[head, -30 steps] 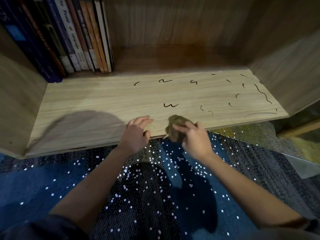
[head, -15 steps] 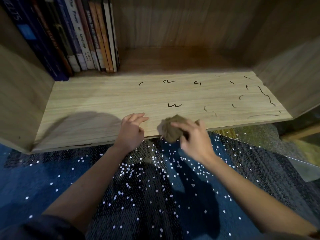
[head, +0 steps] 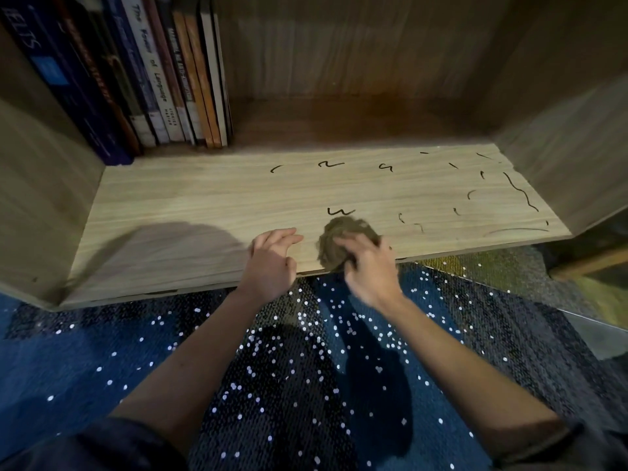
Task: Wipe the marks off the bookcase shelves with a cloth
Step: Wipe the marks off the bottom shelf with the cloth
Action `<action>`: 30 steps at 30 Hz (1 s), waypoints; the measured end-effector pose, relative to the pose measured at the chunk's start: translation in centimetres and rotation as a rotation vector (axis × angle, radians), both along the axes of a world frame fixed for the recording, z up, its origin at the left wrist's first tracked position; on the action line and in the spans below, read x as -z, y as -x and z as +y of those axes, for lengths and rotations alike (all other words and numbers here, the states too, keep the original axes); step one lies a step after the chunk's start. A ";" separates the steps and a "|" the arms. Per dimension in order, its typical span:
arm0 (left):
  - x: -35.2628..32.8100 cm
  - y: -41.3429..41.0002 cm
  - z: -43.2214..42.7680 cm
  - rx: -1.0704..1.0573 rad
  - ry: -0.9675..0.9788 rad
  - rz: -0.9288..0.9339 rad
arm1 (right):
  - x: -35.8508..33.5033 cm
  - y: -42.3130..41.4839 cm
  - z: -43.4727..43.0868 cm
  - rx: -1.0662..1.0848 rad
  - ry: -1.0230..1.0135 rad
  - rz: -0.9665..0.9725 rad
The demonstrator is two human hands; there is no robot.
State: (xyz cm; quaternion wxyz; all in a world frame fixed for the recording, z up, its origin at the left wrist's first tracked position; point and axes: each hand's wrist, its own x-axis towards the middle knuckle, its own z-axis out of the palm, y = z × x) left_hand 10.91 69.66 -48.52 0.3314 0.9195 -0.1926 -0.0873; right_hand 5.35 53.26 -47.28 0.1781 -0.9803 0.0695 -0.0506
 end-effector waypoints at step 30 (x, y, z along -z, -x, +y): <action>0.5 -5.9 -1.4 0.143 -0.243 0.244 | 0.8 -4.4 -4.3 -0.035 0.135 -0.030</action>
